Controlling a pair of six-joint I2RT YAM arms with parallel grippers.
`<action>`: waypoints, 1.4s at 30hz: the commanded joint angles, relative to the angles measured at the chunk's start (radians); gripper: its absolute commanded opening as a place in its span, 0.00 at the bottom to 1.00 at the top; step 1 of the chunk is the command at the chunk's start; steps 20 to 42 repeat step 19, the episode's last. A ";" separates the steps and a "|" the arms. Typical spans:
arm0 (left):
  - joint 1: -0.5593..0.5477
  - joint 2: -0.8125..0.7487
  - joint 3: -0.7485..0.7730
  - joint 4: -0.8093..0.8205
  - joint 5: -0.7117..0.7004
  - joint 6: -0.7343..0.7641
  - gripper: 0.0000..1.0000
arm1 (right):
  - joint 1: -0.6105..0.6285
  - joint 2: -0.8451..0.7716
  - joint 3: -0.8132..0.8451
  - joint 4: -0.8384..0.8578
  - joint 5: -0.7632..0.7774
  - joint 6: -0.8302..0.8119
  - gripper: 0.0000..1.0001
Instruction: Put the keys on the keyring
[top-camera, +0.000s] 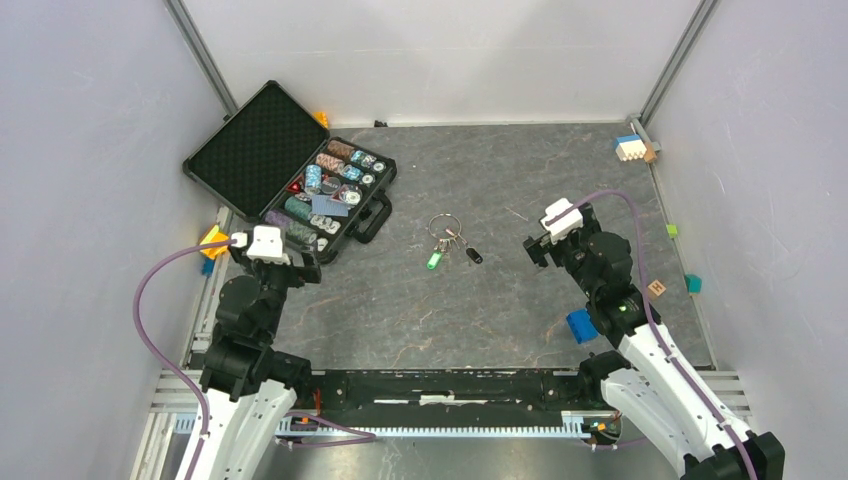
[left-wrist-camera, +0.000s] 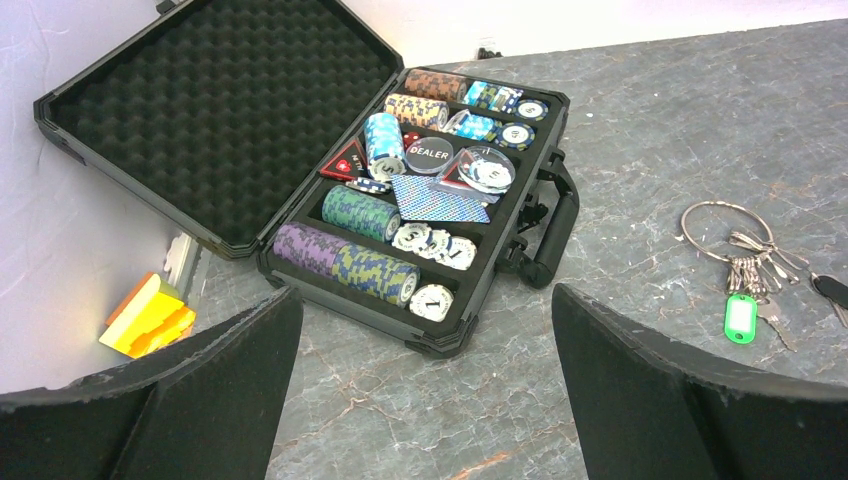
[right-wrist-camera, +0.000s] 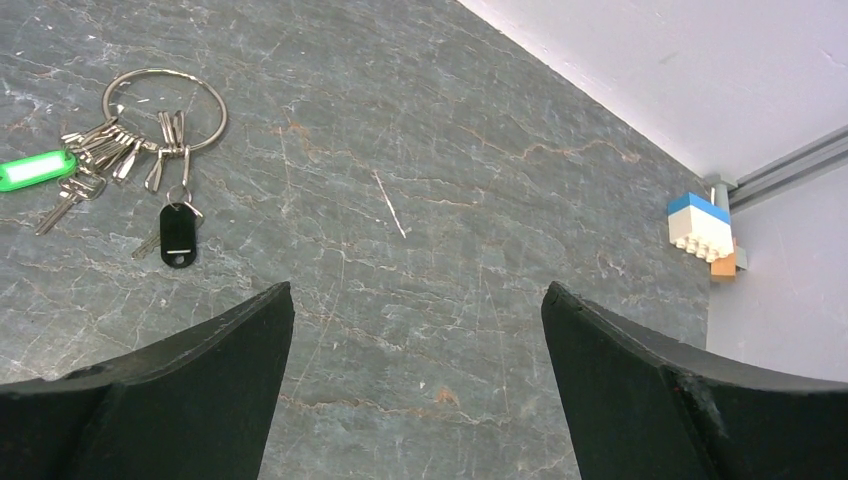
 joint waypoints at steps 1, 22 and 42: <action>0.006 0.007 0.028 0.022 -0.001 -0.033 1.00 | -0.003 -0.002 -0.002 0.025 -0.037 0.003 0.98; 0.007 0.012 0.022 0.027 0.011 -0.026 1.00 | -0.004 0.000 -0.004 0.025 -0.042 0.005 0.98; 0.007 0.012 0.022 0.027 0.011 -0.026 1.00 | -0.004 0.000 -0.004 0.025 -0.042 0.005 0.98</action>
